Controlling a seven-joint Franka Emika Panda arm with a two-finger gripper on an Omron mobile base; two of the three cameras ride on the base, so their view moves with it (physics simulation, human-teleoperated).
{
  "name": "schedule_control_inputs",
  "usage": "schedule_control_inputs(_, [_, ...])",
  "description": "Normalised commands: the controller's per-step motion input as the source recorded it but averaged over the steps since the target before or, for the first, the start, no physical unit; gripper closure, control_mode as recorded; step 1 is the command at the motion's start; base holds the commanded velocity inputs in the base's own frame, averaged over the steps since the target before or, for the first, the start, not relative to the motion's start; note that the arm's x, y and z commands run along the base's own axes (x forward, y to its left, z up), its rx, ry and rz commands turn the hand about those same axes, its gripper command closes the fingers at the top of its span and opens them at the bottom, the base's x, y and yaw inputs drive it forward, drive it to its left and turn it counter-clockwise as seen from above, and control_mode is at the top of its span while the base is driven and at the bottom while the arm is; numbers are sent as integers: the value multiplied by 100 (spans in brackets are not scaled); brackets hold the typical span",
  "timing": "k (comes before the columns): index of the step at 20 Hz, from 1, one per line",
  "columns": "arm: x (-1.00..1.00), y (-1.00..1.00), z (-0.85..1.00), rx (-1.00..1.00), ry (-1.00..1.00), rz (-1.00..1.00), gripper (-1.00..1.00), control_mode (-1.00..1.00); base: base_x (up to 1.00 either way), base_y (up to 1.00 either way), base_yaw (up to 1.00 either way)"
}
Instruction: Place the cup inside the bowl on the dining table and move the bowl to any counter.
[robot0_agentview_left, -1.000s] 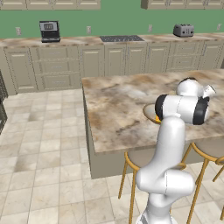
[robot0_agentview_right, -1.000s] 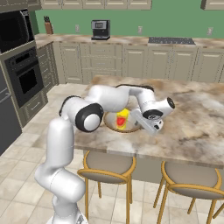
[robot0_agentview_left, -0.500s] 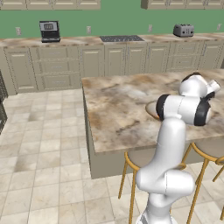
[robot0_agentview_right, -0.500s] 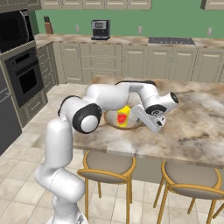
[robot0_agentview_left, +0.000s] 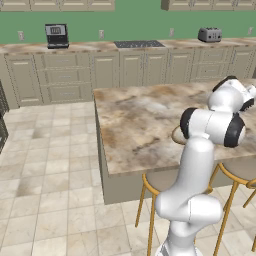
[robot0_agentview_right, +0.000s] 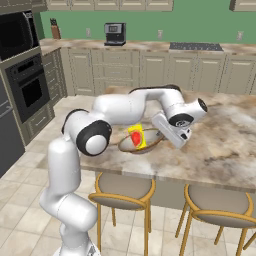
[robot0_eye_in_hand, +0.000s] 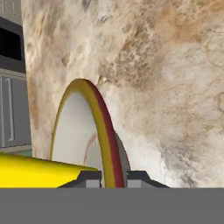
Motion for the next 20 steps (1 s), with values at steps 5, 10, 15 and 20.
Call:
schedule_control_inputs(5, [-43, 0, 38, 0, 0, 0, 100, -100, 0, 0, 0])
schedule_control_inputs(10, [-33, 0, 33, 0, 0, 0, 100, -100, 0, 0, 0])
schedule_control_inputs(15, [-15, 0, 35, 7, 0, 0, 100, -100, 0, 0, 0])
schedule_control_inputs(20, [-7, 0, 30, 14, 0, 0, 100, -100, 0, 0, 0])
